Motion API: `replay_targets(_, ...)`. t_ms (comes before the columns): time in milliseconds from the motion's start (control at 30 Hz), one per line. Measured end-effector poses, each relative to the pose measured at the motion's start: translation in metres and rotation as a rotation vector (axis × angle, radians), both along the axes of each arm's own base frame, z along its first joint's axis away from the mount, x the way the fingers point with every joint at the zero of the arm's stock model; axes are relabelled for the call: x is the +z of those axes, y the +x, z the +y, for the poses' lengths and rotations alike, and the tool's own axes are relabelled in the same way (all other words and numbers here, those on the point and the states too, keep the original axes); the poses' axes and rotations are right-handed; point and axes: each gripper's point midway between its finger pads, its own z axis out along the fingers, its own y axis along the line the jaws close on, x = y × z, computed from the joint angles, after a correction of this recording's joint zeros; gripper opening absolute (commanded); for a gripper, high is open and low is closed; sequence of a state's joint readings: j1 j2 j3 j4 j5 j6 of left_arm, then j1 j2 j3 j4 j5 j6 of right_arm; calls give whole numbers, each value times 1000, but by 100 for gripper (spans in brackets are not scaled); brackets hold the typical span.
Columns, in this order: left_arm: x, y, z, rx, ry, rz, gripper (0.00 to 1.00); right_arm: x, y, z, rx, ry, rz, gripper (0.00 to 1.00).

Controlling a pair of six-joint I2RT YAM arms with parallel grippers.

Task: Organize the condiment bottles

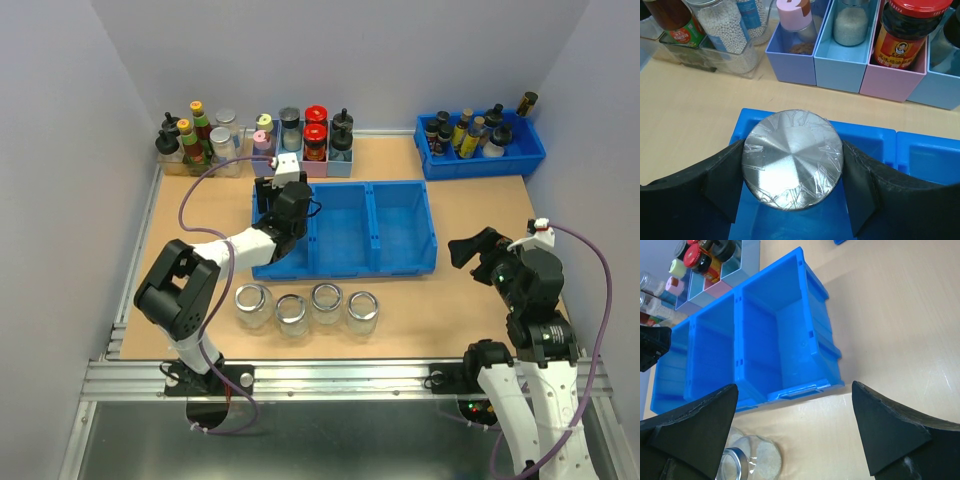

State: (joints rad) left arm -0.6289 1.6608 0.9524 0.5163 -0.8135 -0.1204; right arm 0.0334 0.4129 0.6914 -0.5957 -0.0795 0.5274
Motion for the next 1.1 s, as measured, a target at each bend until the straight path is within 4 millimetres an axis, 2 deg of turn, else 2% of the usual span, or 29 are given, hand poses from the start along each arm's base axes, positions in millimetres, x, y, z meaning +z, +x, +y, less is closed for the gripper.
replay_targets(67,0,0,1,3,-5,-1,92,0,0,0,0,0,0,100)
replay_targets(233,-2,-1,2,8,-6,7,98,0,0,0,0,0,0,100)
replay_targets(400,-4,-3,0,-5,-14,23,99,0,0,0,0,0,2,100)
replay_targets(567,9,-11,-2,-30,-61,26,99,-1,1,0,2,1,6,100)
replay_targets(800,62,-31,-9,-124,-186,-42,99,-6,2,4,28,-1,28,100)
replay_targets(900,88,-45,-15,-189,-247,-75,99,-8,2,9,57,3,39,100)
replay_targets(967,106,-60,-18,-249,-301,-98,99,-10,2,17,102,13,51,100)
replay_targets(1100,149,-102,-15,-381,-413,-180,99,-15,2,43,260,58,90,100)
